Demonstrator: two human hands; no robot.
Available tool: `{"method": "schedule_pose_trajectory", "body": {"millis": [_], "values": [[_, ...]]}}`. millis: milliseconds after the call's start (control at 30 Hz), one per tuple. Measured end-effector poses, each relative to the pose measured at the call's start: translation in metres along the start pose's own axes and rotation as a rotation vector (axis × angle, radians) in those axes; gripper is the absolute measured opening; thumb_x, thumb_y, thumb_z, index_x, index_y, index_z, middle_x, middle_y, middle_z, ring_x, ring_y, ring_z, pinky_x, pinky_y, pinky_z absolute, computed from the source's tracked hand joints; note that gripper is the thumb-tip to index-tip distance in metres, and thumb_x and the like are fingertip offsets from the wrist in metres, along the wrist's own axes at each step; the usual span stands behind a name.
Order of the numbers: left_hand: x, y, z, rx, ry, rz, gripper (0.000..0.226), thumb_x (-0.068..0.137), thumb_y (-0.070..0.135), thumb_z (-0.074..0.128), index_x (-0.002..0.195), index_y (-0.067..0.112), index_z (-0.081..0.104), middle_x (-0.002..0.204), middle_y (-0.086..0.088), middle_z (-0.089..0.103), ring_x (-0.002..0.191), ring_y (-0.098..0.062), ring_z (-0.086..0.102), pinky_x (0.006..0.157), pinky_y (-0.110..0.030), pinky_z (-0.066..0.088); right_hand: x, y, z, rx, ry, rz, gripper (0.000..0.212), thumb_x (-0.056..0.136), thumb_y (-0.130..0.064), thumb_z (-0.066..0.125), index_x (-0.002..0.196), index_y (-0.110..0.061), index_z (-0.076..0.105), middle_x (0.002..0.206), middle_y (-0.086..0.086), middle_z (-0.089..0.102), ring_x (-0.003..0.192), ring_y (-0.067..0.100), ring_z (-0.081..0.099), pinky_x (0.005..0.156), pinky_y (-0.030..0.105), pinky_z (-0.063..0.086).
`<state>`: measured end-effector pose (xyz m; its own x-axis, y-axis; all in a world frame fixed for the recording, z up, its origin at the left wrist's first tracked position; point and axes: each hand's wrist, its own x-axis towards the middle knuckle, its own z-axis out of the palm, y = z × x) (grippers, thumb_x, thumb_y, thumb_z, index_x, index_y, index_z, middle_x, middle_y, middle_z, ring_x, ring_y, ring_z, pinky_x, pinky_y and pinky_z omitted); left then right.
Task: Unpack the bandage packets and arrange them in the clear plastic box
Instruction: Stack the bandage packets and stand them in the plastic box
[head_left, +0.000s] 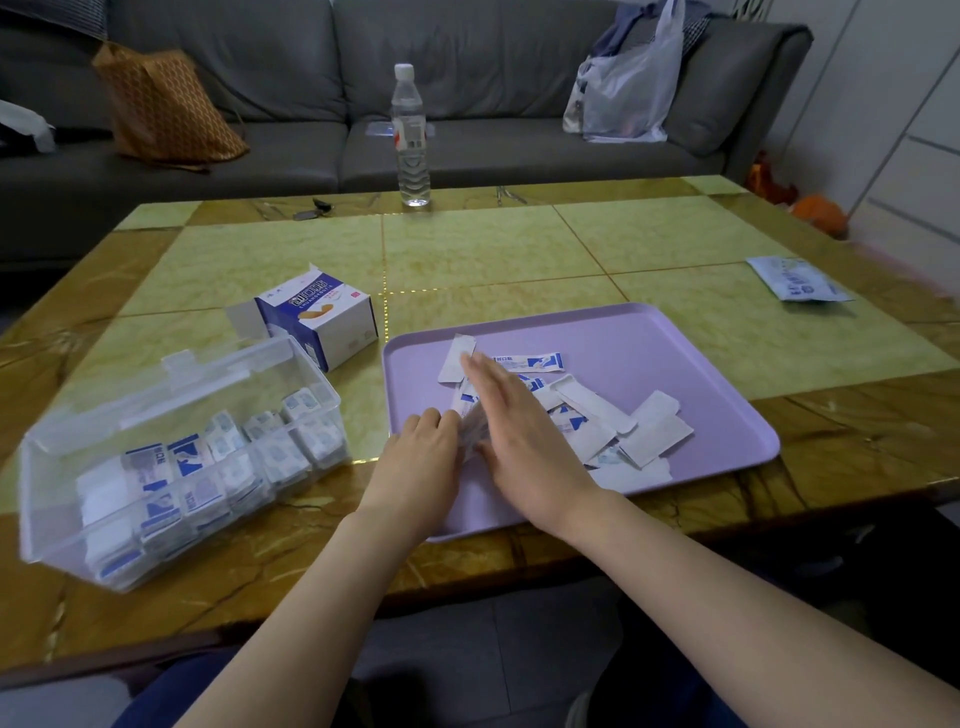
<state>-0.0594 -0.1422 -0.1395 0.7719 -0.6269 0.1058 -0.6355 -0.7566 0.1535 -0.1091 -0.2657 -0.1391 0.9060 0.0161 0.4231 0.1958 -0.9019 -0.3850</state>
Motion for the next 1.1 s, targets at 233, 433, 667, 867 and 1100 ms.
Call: {"method": "schedule_pose_trajectory", "body": {"millis": [233,433,667,867,1100], "values": [[0.002,-0.001,0.003,-0.134,0.083,-0.015,0.006,0.096,0.011,0.04,0.097,0.016,0.036,0.105,-0.007,0.049,0.097,-0.026,0.046,0.074,-0.031,0.032,0.0,0.012,0.002,-0.109,-0.161,0.13,0.027,0.093,-0.003,0.043,0.117,-0.008,0.055,0.117,0.008,0.05,0.111,0.025,0.043,0.092,0.029,0.034],[0.005,-0.001,0.01,-0.29,0.016,-0.013,0.025,0.083,-0.005,0.042,0.106,0.005,0.042,0.109,-0.013,0.045,0.1,-0.028,0.04,0.083,-0.028,0.028,-0.003,0.011,0.004,0.059,-0.274,0.159,0.044,0.088,0.006,0.043,0.13,-0.009,0.044,0.13,0.008,0.044,0.123,0.021,0.037,0.101,0.032,0.035],[0.001,-0.008,0.002,-0.102,0.115,-0.04,0.018,0.096,0.023,0.043,0.11,0.013,0.046,0.11,-0.005,0.05,0.101,-0.025,0.041,0.087,-0.033,0.034,0.001,0.017,0.001,0.013,-0.133,0.235,0.024,0.093,-0.002,0.044,0.112,-0.011,0.057,0.114,0.004,0.056,0.108,0.021,0.045,0.087,0.028,0.037],[-0.004,-0.005,0.012,-0.012,0.09,0.139,0.032,0.068,-0.01,0.066,0.097,-0.001,0.054,0.089,-0.018,0.051,0.078,-0.035,0.053,0.07,-0.046,0.051,-0.002,0.007,0.007,0.197,-0.206,0.18,0.055,0.082,0.014,0.041,0.133,-0.006,0.042,0.131,0.012,0.043,0.125,0.022,0.037,0.105,0.023,0.027],[-0.01,-0.001,0.012,0.096,0.053,-0.035,0.022,0.089,0.014,0.035,0.111,0.011,0.039,0.111,-0.008,0.04,0.103,-0.027,0.041,0.086,-0.031,0.032,-0.005,0.016,0.012,0.052,-0.233,0.108,0.036,0.092,0.001,0.041,0.126,-0.006,0.052,0.127,0.007,0.048,0.124,0.02,0.038,0.104,0.026,0.032]]}}
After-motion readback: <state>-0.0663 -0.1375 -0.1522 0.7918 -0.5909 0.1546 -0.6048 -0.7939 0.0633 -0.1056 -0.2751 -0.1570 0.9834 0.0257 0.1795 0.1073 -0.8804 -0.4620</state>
